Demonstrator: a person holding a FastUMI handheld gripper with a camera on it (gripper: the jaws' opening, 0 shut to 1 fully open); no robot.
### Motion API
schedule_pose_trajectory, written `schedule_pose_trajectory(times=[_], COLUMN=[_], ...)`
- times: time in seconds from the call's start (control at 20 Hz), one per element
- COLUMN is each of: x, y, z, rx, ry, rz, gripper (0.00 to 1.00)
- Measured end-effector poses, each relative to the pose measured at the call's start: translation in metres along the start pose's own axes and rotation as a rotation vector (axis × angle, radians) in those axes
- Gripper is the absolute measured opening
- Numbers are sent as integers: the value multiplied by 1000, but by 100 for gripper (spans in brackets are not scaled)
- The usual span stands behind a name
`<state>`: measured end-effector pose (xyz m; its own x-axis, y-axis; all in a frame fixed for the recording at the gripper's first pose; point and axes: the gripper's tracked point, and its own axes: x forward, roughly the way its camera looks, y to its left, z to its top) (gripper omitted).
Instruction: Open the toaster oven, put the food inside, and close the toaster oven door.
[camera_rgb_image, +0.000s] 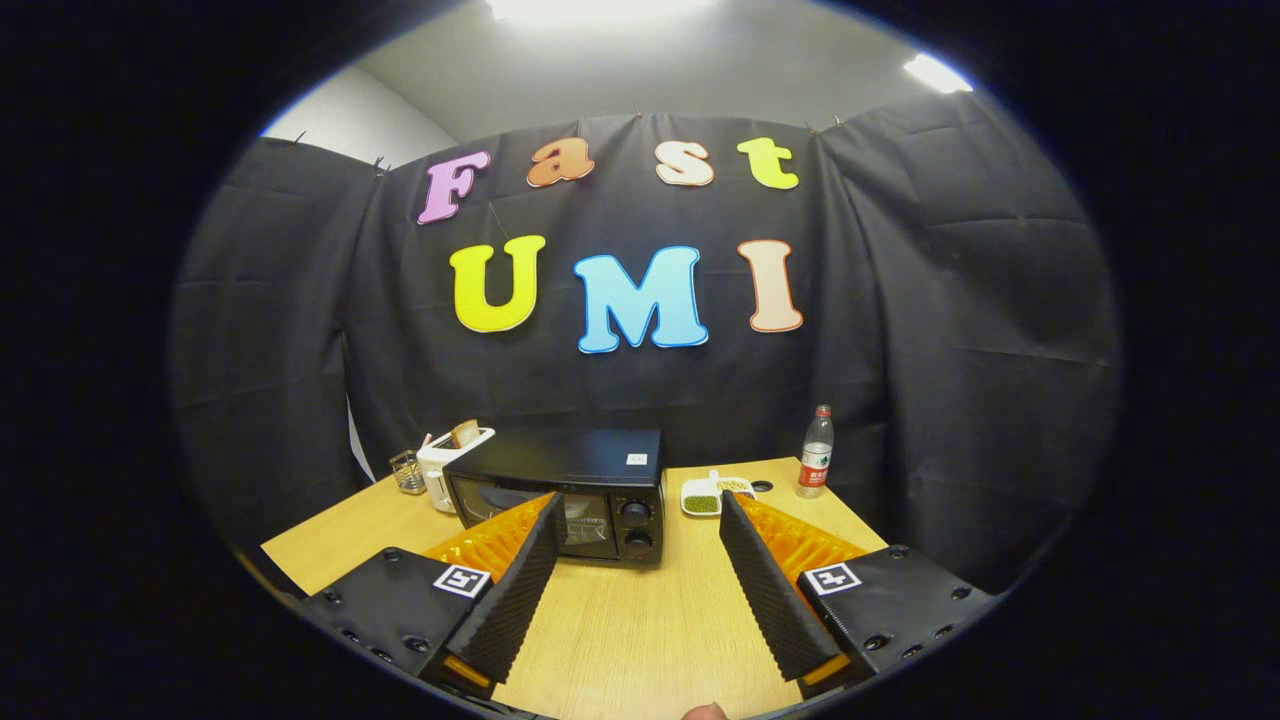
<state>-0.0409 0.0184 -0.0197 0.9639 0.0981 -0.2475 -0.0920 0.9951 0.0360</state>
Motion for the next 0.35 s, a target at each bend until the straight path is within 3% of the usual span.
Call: schedule_pose_trajectory(times=[0.35], x=[-1], y=[3], z=[20], rx=[-25], ry=[-65], rz=[-8], gripper=[98])
